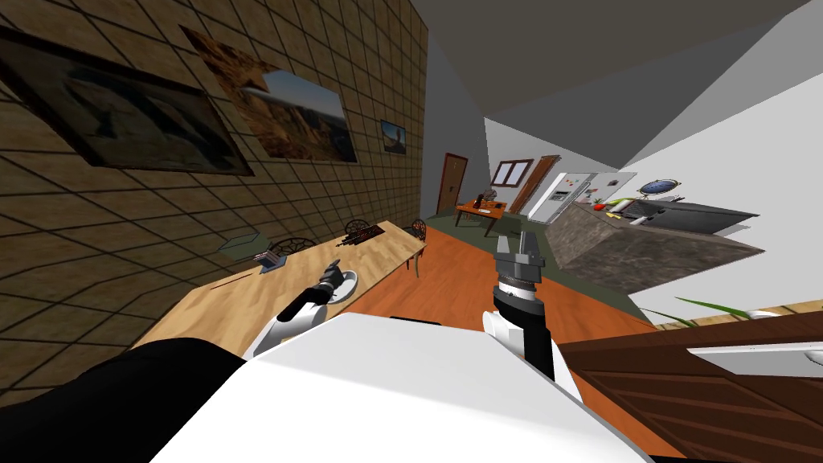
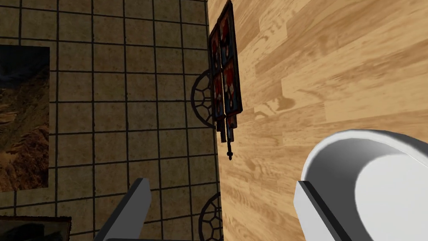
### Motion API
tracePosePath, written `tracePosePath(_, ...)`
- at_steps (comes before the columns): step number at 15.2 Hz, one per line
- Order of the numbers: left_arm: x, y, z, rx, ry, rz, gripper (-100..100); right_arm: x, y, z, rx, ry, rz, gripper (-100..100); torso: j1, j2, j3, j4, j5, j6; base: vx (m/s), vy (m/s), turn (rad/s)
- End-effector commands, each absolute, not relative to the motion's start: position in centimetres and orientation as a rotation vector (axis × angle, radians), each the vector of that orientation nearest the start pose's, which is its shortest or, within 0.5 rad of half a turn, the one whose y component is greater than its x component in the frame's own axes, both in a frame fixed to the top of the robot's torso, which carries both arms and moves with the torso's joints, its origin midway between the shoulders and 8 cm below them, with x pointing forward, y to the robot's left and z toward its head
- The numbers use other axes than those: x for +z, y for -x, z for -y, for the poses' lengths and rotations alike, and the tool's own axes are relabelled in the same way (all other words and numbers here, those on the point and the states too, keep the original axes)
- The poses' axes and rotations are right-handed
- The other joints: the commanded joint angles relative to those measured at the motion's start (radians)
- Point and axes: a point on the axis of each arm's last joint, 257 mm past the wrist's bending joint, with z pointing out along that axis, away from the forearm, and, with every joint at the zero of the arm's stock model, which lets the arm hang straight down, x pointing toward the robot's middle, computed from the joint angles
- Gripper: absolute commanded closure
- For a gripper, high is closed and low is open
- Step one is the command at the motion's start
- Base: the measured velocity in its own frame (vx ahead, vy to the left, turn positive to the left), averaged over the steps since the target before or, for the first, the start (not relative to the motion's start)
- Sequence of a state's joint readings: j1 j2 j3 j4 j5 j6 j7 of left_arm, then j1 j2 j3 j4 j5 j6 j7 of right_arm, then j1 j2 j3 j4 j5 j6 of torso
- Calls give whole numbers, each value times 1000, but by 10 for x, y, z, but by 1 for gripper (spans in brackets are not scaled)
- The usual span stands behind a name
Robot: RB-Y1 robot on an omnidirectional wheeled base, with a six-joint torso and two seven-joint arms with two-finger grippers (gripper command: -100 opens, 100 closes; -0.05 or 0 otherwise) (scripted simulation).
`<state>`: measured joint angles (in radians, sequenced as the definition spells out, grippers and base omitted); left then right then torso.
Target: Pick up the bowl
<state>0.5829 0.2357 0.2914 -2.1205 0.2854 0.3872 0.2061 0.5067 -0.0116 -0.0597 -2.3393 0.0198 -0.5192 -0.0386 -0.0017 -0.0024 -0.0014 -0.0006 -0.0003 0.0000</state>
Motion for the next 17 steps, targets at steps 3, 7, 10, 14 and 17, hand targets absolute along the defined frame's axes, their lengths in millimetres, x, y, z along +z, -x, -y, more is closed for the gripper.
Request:
tracePosePath(3, -281, -325, -472, -814, 1816, -1052, -100, 53, -325, 290, 1281, -582, -573, 0, 0, 0, 0, 0, 0, 0, 42, -22, -34)
tracePosePath(7, -304, -308, -480, -758, 1921, -1049, -100, 53, -325, 290, 1281, -582, -573, 0, 0, 0, 0, 0, 0, 0, 41, -18, -37)
tracePosePath(10, -322, -292, -486, -714, 2009, -1035, -100, 53, -325, 290, 1281, -582, -573, 0, 0, -1, 0, 0, 0, 0, 44, -18, -36)
tracePosePath(14, -342, -273, -491, -662, 2104, -1021, -100, 53, -325, 290, 1281, -582, -573, 0, 1, -1, -1, 0, 0, 0, 43, -11, -29)
tracePosePath(17, -357, -256, -495, -618, 2185, -1000, -100, 53, -325, 290, 1281, -582, -573, 0, 1, -1, -1, 0, 0, 0, 45, -10, -35)
